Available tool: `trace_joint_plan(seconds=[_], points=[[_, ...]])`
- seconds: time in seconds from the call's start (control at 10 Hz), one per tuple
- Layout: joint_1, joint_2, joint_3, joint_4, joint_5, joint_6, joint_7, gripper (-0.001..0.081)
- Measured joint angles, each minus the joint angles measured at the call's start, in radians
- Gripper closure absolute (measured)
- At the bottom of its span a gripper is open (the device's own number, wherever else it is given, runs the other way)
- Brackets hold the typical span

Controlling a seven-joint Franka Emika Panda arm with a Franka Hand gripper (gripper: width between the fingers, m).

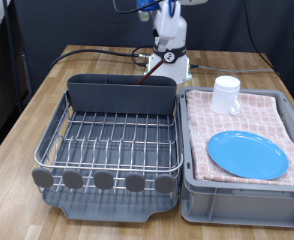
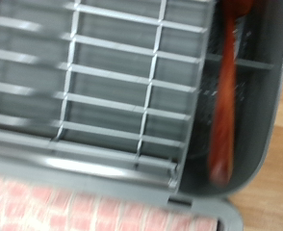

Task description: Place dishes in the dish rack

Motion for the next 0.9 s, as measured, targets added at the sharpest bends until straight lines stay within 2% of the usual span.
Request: trace_joint_plan(seconds=[0.3,0.5,0.7,0.9], points=[[0.086,0.007,0.035,0.073,0.029,-0.049,-0.072,0.0004],[0.138,0.034,0.062,0.132,0.035,-0.099,-0.131,0.0004],[0.181,0.084,0.082,0.195,0.048,-0.109,-0.183,0.0004],[0.201,0.161,0.092,0.262,0.063,-0.11,-0.206,0.0004]])
